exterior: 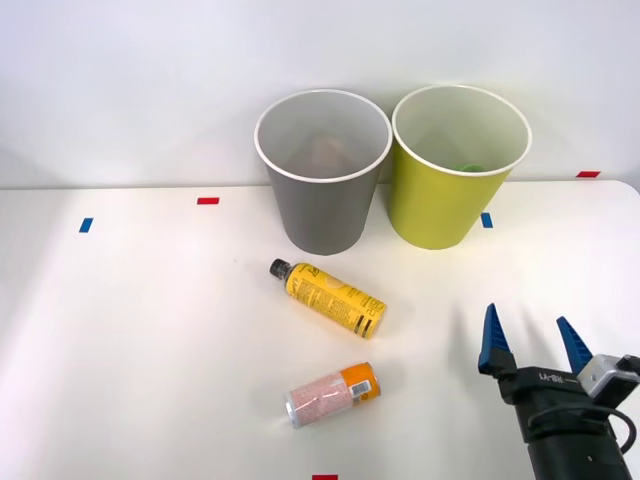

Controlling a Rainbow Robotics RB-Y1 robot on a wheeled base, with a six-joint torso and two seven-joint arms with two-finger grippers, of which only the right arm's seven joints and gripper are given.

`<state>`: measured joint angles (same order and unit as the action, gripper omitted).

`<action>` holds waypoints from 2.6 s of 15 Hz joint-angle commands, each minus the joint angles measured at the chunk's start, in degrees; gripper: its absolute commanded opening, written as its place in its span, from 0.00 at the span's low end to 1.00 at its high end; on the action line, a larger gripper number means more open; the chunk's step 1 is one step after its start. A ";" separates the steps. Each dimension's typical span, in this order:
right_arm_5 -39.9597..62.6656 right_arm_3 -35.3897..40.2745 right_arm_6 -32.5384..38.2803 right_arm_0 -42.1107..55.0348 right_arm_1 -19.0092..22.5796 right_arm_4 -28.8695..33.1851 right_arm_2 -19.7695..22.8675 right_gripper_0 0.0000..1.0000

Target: Put cans in the gray bin, plastic bottles in the light green bin

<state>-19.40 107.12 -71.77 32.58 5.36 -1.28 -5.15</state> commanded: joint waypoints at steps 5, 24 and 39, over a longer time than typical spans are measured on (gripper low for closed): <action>-10.40 -5.43 -1.35 2.49 -3.43 15.78 1.02 1.00; -18.75 -5.17 -16.20 19.54 -3.52 9.98 -5.92 1.00; -18.75 -5.17 -16.20 20.15 1.23 1.45 -11.29 1.00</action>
<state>-38.15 101.95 -87.99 52.73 6.59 0.18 -16.43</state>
